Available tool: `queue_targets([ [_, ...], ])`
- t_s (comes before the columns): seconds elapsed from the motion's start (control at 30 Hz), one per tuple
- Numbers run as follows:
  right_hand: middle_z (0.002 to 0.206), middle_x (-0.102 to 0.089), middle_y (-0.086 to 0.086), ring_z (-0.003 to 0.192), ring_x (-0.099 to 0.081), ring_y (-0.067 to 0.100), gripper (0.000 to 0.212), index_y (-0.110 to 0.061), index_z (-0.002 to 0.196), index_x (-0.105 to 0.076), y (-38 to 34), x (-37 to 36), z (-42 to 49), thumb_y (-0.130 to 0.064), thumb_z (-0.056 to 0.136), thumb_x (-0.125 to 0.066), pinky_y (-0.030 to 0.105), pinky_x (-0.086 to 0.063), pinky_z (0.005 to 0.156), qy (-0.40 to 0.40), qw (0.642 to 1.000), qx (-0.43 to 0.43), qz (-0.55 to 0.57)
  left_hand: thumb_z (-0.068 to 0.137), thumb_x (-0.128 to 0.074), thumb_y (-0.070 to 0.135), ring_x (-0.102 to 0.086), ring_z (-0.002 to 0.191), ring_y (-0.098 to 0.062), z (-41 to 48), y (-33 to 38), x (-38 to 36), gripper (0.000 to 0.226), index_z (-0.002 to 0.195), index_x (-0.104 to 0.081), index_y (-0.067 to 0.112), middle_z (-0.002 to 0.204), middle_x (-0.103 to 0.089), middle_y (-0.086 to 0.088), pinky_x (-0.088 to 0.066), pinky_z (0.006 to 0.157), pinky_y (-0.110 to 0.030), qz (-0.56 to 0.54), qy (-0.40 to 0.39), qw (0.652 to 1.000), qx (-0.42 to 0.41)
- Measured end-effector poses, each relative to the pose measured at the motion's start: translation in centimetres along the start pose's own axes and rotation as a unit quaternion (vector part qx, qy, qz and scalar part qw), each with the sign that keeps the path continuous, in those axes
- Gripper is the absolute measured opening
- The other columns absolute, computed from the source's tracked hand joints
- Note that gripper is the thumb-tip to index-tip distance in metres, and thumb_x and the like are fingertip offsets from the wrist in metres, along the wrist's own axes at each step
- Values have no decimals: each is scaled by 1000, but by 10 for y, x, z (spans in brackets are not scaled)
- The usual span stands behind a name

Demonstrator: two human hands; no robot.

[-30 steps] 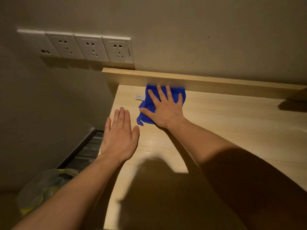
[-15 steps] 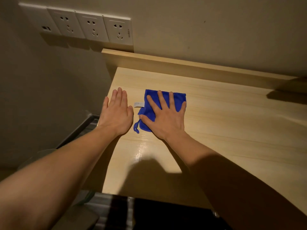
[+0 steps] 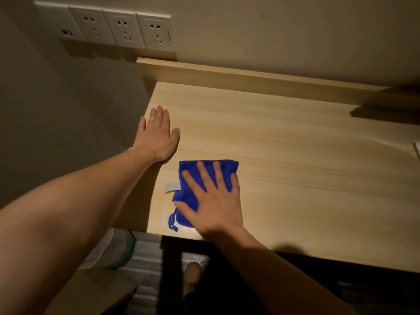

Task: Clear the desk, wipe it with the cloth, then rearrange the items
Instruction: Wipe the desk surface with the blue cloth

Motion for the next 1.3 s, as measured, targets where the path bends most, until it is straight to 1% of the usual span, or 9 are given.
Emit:
queue_targets([
  [0.1, 173, -13, -5, 161, -5, 28, 71, -41, 163, -21, -5, -8, -22, -74, 99, -21, 56, -15, 124, 34, 999, 10, 14, 109, -20, 58, 5, 164, -24, -12, 21, 6, 77, 169, -5, 12, 178, 2, -7, 2, 131, -52, -22, 27, 999, -23],
  [0.23, 154, -54, -2, 144, -49, 24, 63, -31, 146, -59, -11, -11, -47, -62, 98, -31, 44, -53, 102, 91, 995, 38, 1, 108, -23, 60, 3, 164, -23, -24, 65, 2, 78, 169, -8, 15, 178, -1, -6, 0, 132, -51, -47, 34, 996, -72],
  [0.37, 138, -69, -5, 130, -62, 17, 47, -28, 126, -75, -5, -11, -82, -57, 93, -58, 32, -54, 91, 149, 982, 103, 58, 105, -22, 69, 8, 163, -23, -23, 108, -4, 82, 169, -5, 20, 178, 5, -3, 3, 131, -53, -50, 17, 994, -90],
  [0.47, 106, -77, -12, 103, -69, 12, 22, -31, 99, -79, 11, 12, -99, -48, 88, -69, 31, -55, 73, 151, 966, 114, 174, 100, -15, 78, 15, 163, -22, -25, 123, -20, 91, 169, 2, 23, 177, 12, -2, 6, 131, -55, -25, -12, 997, -76],
  [0.53, 86, -71, -9, 83, -63, 8, 9, -29, 87, -75, 29, 36, -100, -35, 92, -70, 34, -50, 72, 161, 932, 97, 309, 96, -10, 82, 15, 163, -22, -27, 124, -27, 95, 169, 3, 22, 177, 12, -2, 5, 130, -55, 6, -3, 998, -67],
  [0.67, 99, -75, -17, 100, -63, -6, 16, -38, 92, -78, 86, 88, -63, -43, 94, -64, 19, -44, 94, 183, 884, -43, 429, 94, -4, 85, 16, 163, -22, -21, 125, -30, 98, 168, 7, 22, 177, 14, -2, 3, 130, -56, 21, 3, 998, -65],
  [0.8, 115, -76, -6, 107, -62, 6, 49, -21, 121, -76, 142, 126, 30, -56, 96, -51, 29, -47, 98, 257, 921, -77, 282, 97, -3, 80, 17, 162, -21, -21, 128, -31, 92, 168, 8, 23, 176, 15, -3, 3, 131, -56, 18, 6, 998, -66],
  [1.07, 160, -47, -1, 154, -29, 24, 53, -25, 148, -53, 193, 117, 178, -55, 105, -42, 50, -28, 118, 154, 983, -88, 41, 101, -7, 74, 20, 161, -19, -15, 128, -29, 86, 168, 9, 23, 176, 18, 0, 8, 130, -53, 20, 14, 998, -63],
  [1.3, 174, -12, -5, 161, 2, 27, 76, -45, 162, -16, 196, 90, 188, -80, 95, -20, 68, -5, 122, 79, 991, -94, -53, 101, -9, 73, 19, 162, -20, -10, 128, -30, 85, 168, 9, 24, 176, 17, 0, 7, 130, -54, 22, 9, 998, -59],
])
Point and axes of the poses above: each hand's wrist, its own z-axis towards the middle knuckle, its own x-axis out of the back of the hand, y = z × x, the point moved 6 cm from there along z, towards the middle knuckle
